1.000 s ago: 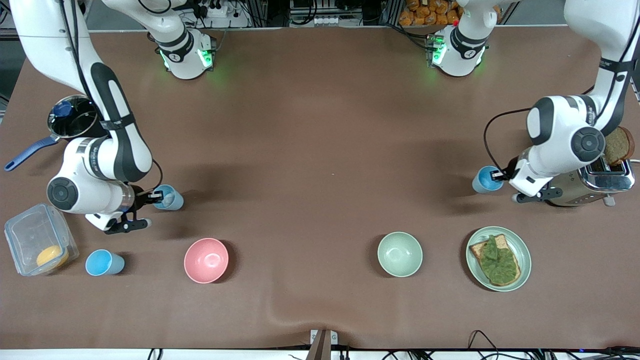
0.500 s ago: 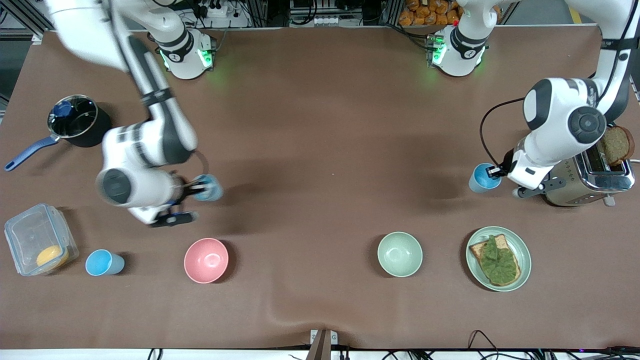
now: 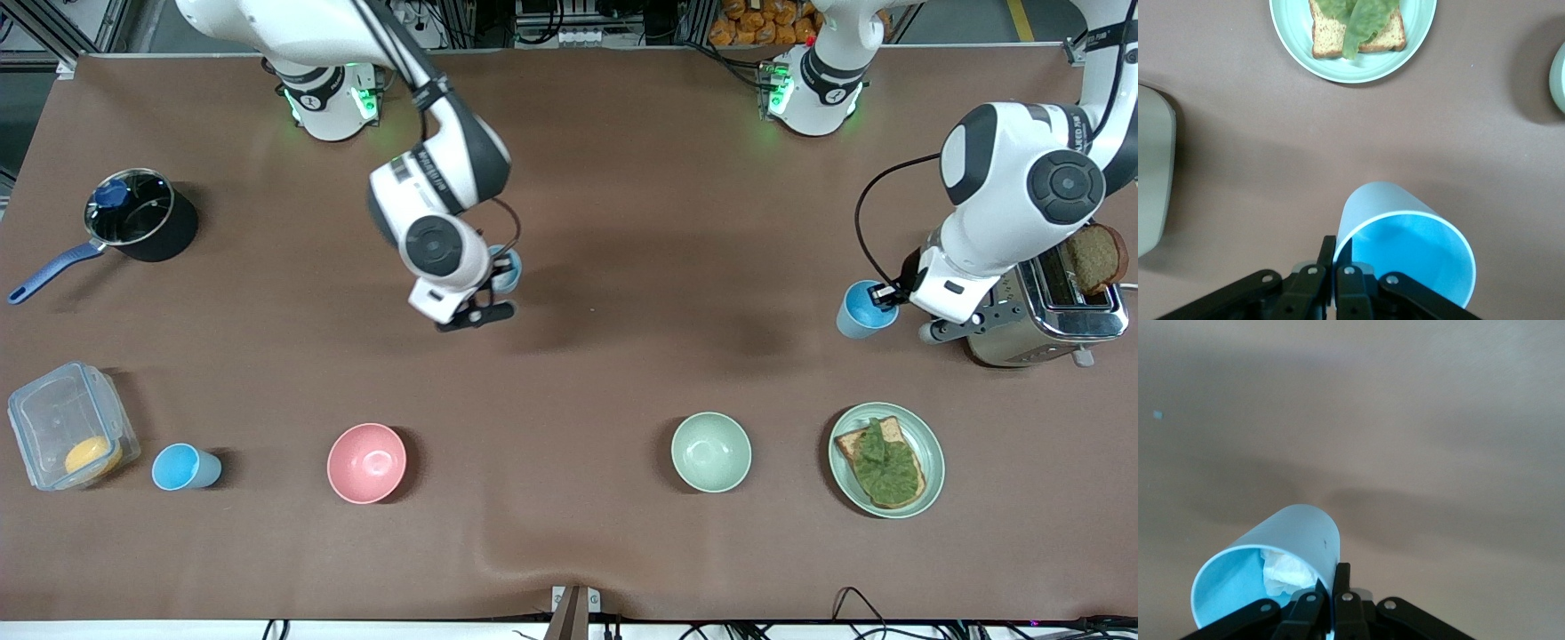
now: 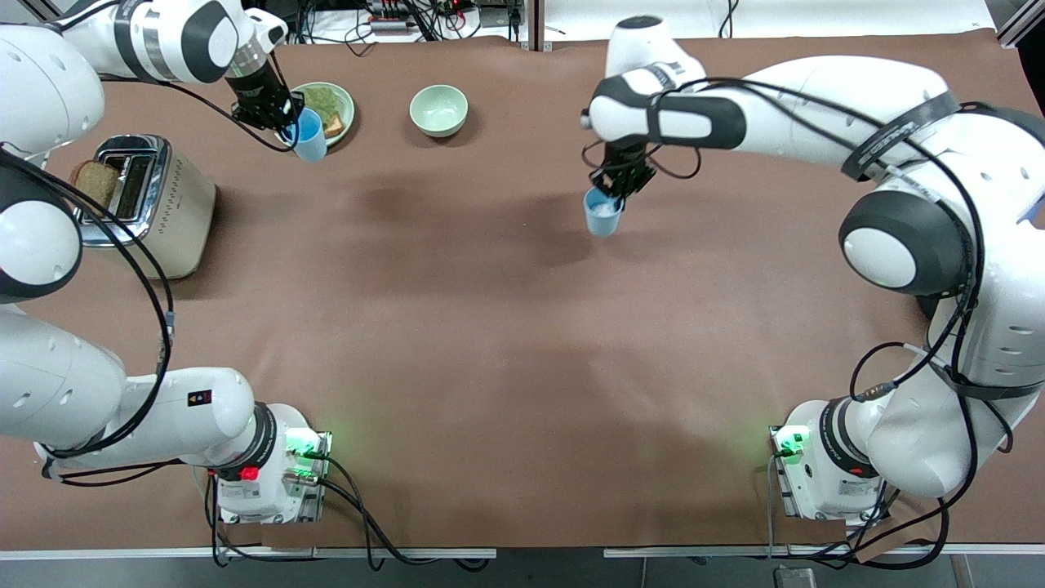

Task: Stack blue cups with both arms
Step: 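Carry the filled cup with the right gripper toward the table center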

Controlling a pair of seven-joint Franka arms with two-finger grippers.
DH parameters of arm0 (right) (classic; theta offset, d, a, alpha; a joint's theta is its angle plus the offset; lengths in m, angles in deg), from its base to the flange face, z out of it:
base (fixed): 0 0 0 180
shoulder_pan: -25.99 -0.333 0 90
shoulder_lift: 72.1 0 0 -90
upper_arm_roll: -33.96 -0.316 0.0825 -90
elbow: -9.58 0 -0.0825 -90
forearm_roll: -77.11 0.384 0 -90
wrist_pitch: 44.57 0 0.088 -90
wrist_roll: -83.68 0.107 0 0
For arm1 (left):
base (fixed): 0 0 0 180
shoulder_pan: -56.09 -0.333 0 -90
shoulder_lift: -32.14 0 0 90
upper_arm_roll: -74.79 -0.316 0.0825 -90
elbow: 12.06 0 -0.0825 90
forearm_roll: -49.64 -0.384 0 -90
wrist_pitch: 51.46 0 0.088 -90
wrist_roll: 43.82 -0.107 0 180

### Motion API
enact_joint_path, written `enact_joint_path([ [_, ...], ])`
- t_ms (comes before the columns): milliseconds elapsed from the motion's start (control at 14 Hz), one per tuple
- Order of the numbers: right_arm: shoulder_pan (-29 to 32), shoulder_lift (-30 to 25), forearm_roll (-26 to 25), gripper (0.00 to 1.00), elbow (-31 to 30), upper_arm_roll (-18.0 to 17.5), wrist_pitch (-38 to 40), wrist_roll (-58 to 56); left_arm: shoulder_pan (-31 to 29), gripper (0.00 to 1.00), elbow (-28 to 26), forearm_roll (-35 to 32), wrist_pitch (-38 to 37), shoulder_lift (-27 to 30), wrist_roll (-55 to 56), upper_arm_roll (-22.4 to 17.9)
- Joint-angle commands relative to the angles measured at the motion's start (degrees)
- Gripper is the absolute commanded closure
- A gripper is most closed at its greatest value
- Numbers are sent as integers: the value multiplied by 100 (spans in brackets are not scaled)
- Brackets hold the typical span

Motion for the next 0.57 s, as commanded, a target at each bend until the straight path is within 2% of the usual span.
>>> enact_joint_path([
  [0, -351, -34, 206, 100, -534, 88, -690, 98, -72, 100, 173, 90, -44, -240, 50, 30],
  [71, -378, -17, 206, 100, -710, 80, -1173, 125, -72, 100, 243, 90, -44, -267, 50, 30],
  [214, -387, -17, 223, 100, -748, 71, -1458, 187, -81, 100, 287, 81, -26, -329, 42, 30],
  [357, -623, 10, 739, 100, -712, 80, -1816, 266, 7, 100, 305, 90, -18, -399, 94, 39],
  [500, -756, 202, 856, 100, -712, 80, -2178, 292, 165, 100, 296, 99, -17, -399, 156, 153],
])
